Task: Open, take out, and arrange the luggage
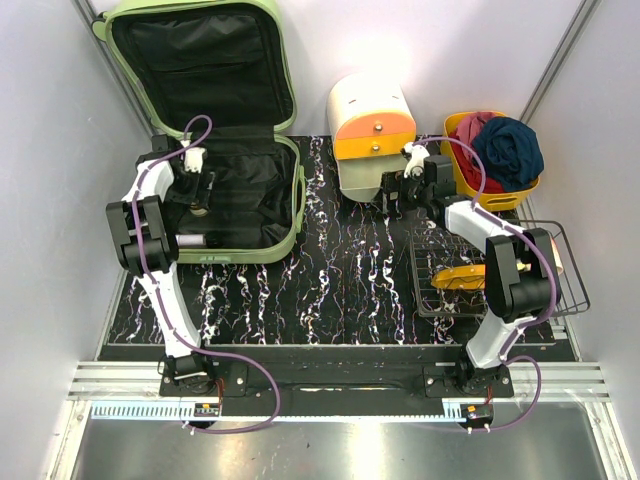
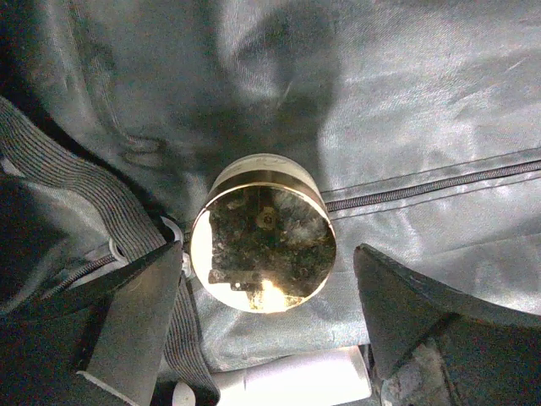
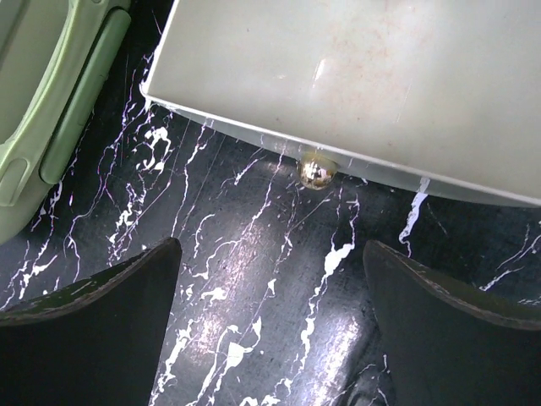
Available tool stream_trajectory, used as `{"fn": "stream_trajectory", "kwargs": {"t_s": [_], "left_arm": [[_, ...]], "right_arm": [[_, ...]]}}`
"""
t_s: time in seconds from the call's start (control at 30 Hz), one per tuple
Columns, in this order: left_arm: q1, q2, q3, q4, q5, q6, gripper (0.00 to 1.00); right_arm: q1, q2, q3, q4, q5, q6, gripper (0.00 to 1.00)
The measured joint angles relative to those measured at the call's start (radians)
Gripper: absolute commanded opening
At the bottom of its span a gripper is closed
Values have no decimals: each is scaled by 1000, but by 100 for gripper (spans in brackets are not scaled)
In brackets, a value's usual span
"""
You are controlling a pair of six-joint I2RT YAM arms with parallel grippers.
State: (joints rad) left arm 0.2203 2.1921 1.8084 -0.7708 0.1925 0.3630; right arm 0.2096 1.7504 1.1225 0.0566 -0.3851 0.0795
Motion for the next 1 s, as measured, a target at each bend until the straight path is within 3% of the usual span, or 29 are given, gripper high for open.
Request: {"fn": "stream_trajectory", "kwargs": {"t_s": [0.17, 0.4, 0.7, 1.0], "left_arm": [[0, 2, 13, 3, 21, 15, 56], [0, 2, 15, 4, 40, 31, 29], [-51, -16, 15, -2, 70, 56, 17], [-319, -122, 126, -76, 209, 70, 13]], "right_arm": [[0, -5, 20, -10, 0, -39, 99], [0, -8, 30, -35, 1, -79, 100], [0, -58, 33, -51, -3, -101, 99], [0, -114, 37, -48, -29, -102, 100]]}}
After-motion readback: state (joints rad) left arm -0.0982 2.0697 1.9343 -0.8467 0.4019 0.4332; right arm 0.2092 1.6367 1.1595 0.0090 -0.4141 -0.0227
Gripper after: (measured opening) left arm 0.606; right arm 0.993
